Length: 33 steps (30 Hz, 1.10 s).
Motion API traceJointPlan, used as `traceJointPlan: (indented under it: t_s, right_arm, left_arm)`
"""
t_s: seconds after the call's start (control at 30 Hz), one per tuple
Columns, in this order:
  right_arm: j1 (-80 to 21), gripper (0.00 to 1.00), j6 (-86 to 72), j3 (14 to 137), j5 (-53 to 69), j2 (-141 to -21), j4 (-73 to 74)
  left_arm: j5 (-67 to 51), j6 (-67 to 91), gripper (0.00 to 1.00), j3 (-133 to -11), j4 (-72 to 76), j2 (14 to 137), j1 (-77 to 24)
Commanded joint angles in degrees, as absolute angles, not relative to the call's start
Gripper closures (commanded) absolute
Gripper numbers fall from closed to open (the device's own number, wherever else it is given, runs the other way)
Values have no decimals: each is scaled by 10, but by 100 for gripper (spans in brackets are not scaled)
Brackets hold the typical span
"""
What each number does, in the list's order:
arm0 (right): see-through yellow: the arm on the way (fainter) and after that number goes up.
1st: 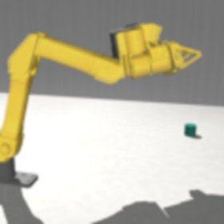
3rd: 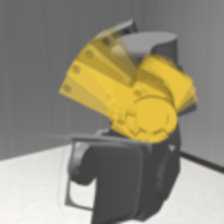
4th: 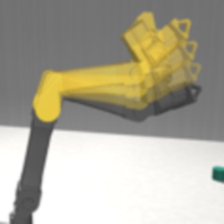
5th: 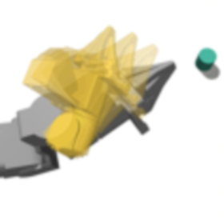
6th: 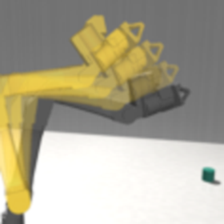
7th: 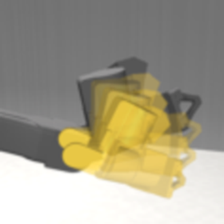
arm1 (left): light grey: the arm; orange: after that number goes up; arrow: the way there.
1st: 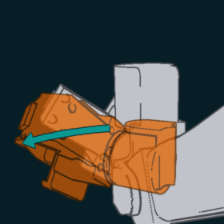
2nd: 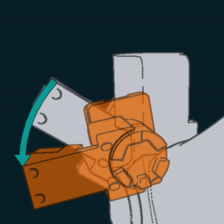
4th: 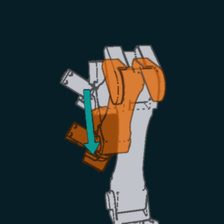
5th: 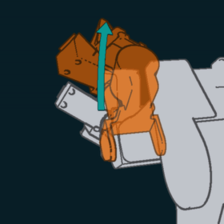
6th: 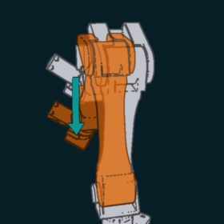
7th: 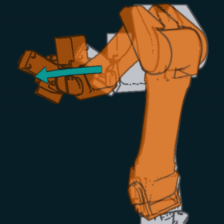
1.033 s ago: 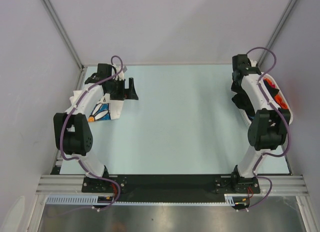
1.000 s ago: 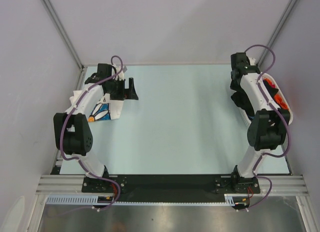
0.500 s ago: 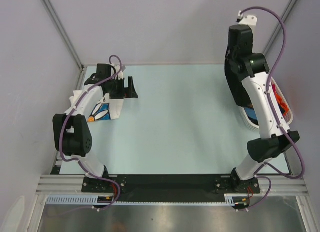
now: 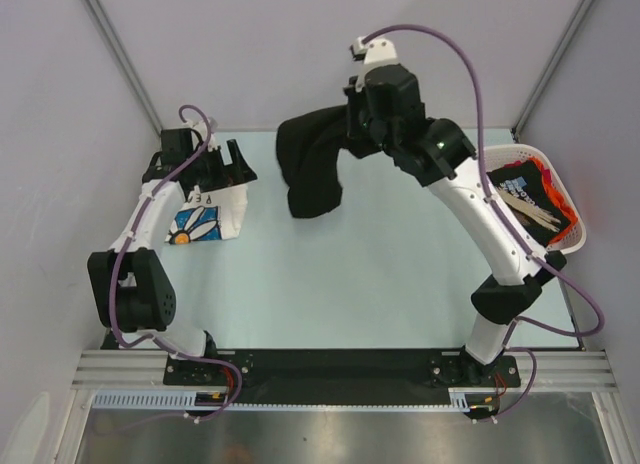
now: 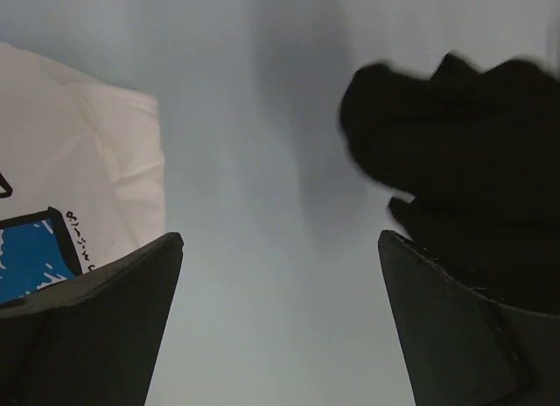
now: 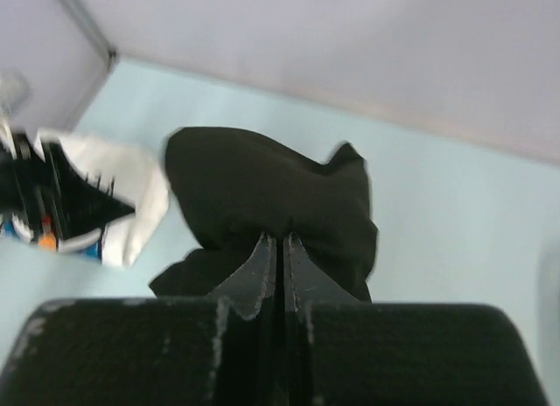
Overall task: Fold and stack the t-shirts
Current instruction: Grab the tshirt from the pile
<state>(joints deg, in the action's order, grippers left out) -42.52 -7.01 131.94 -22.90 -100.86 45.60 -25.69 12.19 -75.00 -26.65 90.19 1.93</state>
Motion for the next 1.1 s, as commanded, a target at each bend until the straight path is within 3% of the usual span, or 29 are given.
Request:
traceJointPlan:
  t_s: [0.0, 0.07, 0.23, 0.43, 0.63, 0.8, 0.93, 1.07]
  right_arm:
    - [-422, 100, -113, 1209, -161, -996, 447]
    - [-410, 100, -113, 1107, -180, -976, 423]
    - [-314, 100, -141, 1017, -199, -927, 418]
    - [-200, 100, -108, 1049, -362, -847, 416]
    - [-192, 100, -15, 1081, -418, -825, 349]
    - [-206, 100, -61, 1062, -246, -873, 389]
    - [-282, 100, -71, 1053, -126, -986, 444]
    - [-377, 99, -28, 1168, -13, -1151, 537]
  left_arm:
    - [-270, 147, 0, -728, -227, 868, 23]
    - [-271, 152, 0, -721, -218, 864, 23]
    - [-267, 158, 1, -718, -216, 856, 24]
    - [-272, 165, 0, -707, -218, 853, 23]
    - [-276, 168, 0, -694, -213, 849, 22]
    - [-279, 168, 0, -694, -214, 849, 21]
    - [-276, 168, 0, -697, -216, 843, 20]
    - [-279, 170, 0, -698, -219, 840, 19]
